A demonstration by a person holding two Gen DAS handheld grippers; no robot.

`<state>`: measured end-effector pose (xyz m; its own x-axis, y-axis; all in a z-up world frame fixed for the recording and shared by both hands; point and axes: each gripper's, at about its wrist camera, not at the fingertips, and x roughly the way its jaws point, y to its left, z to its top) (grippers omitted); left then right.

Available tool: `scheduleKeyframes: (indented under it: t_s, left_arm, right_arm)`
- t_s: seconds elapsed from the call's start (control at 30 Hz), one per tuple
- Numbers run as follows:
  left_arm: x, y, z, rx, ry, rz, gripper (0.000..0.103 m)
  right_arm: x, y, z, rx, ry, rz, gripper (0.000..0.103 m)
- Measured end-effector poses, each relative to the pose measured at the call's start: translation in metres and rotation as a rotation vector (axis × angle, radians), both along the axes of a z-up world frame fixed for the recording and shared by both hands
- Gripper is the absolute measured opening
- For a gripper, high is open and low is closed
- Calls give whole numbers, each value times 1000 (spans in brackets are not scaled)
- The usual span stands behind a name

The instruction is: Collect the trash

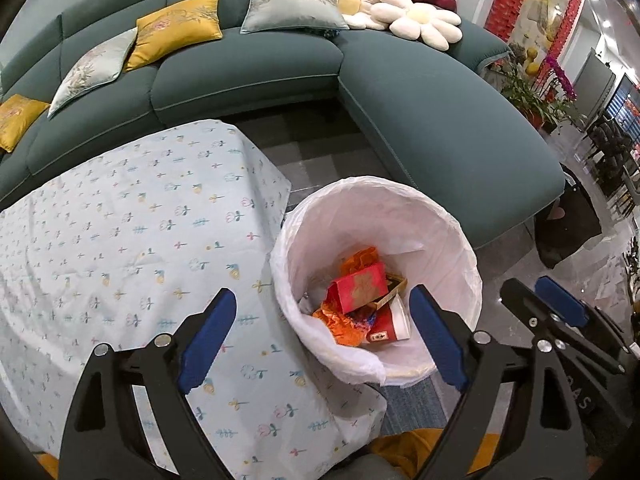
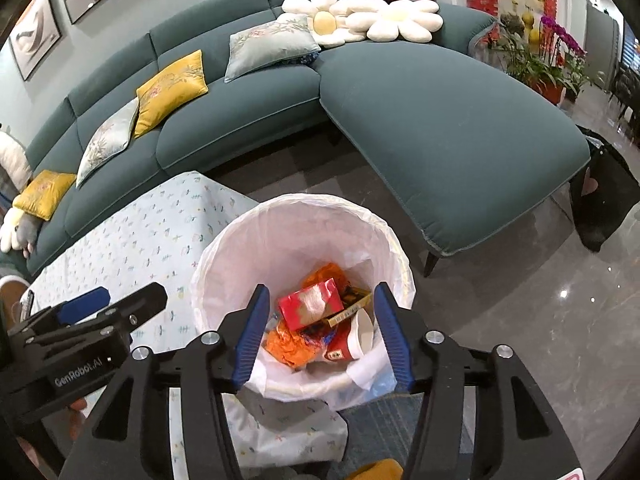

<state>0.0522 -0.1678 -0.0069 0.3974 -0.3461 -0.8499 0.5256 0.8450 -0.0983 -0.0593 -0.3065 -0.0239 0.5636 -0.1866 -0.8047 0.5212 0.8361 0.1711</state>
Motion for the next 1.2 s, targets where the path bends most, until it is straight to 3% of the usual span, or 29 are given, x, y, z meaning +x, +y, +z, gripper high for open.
scheduleKeyframes:
  t_s: [0.2, 0.43, 0.67, 0.7, 1.2]
  left_arm:
    - [-10, 11, 3, 16, -15, 11, 85]
    - [-19, 24, 6, 25, -31, 27, 86]
    - [-27, 34, 4, 40, -51, 42, 86]
    - [-28, 35, 3, 43, -52, 46, 86]
    - [-39, 46, -8, 88, -71, 72, 90]
  right_arm:
    - [-11, 7, 6, -23, 15, 5, 59]
    - [-22, 18, 13, -73, 31, 12, 82]
    - [-28, 25, 14, -84, 44, 32, 88]
    - [-28, 26, 14, -89, 44, 33, 96]
    - [-29, 36, 8, -105, 45, 43, 96]
